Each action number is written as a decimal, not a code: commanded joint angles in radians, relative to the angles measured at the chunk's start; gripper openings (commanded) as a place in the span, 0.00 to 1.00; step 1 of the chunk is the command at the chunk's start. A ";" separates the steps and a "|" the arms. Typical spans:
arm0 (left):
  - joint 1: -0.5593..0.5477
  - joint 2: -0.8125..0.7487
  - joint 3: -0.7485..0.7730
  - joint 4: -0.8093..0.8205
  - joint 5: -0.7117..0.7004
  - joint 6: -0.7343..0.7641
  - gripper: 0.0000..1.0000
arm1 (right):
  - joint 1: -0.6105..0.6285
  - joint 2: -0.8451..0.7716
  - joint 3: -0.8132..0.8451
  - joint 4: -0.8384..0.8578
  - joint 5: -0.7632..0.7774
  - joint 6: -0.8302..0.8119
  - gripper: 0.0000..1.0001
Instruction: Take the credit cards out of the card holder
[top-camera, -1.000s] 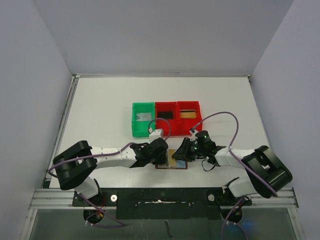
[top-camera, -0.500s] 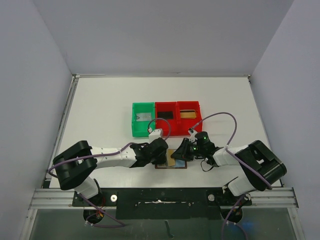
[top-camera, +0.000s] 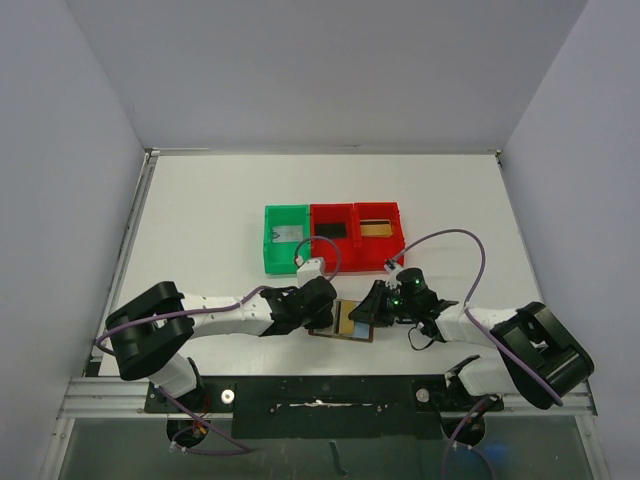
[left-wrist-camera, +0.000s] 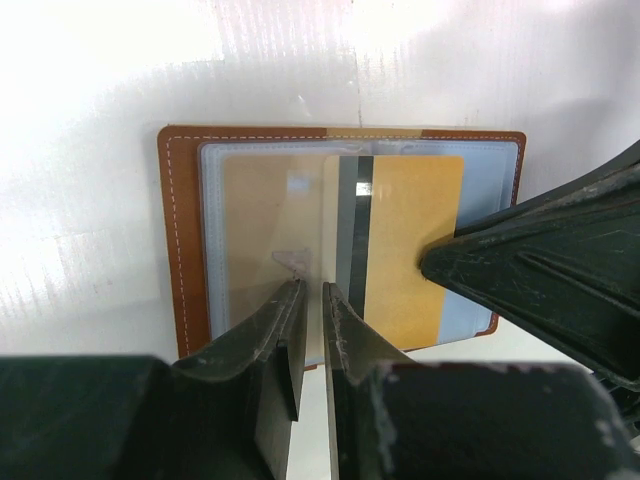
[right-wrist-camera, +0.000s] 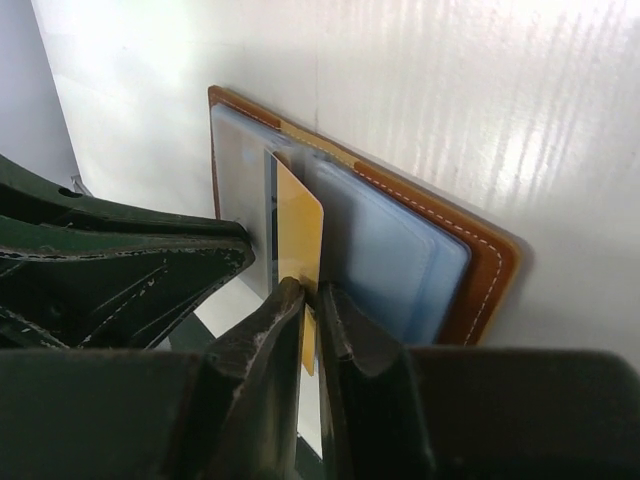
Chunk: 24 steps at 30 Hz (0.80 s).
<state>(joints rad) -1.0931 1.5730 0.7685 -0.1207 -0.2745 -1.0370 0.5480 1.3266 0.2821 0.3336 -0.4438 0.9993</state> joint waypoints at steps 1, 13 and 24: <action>-0.001 -0.001 -0.018 0.042 0.014 0.029 0.12 | -0.004 -0.027 -0.015 -0.012 -0.002 -0.001 0.13; -0.004 0.030 0.007 0.024 0.029 0.029 0.12 | 0.022 0.035 0.005 0.130 -0.026 0.063 0.21; -0.004 0.037 0.013 0.013 0.027 0.029 0.12 | 0.039 0.084 -0.007 0.196 -0.034 0.086 0.18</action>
<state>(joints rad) -1.0931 1.5795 0.7650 -0.0925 -0.2539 -1.0172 0.5751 1.3907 0.2737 0.4313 -0.4538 1.0679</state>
